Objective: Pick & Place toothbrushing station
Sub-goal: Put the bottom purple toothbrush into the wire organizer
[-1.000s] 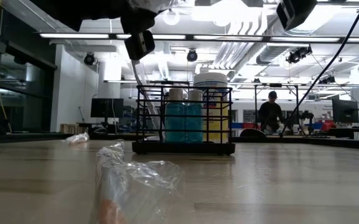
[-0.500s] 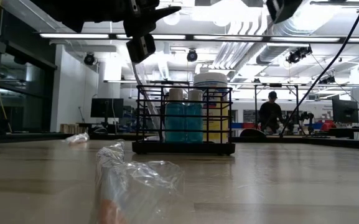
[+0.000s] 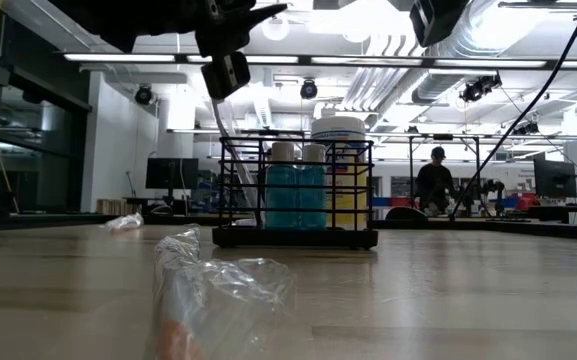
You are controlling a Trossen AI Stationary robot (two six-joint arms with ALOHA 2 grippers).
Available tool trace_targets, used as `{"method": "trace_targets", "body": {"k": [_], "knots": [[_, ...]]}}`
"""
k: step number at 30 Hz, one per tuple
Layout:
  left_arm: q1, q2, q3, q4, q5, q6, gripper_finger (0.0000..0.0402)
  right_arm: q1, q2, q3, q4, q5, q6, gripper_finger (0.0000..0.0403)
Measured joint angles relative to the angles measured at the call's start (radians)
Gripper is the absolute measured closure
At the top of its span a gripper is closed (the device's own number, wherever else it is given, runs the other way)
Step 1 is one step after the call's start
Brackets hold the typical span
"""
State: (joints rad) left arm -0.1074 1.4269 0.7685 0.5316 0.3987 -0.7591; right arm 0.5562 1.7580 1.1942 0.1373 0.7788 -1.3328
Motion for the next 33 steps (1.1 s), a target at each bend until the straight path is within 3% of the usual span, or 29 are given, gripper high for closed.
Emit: {"method": "trace_targets", "body": {"k": [33], "knots": [[0.000,0.000,0.001,0.000,-0.002,0.001,0.0264,-0.022,0.000,0.000,0.025,-0.046,-0.008,0.0401]]}}
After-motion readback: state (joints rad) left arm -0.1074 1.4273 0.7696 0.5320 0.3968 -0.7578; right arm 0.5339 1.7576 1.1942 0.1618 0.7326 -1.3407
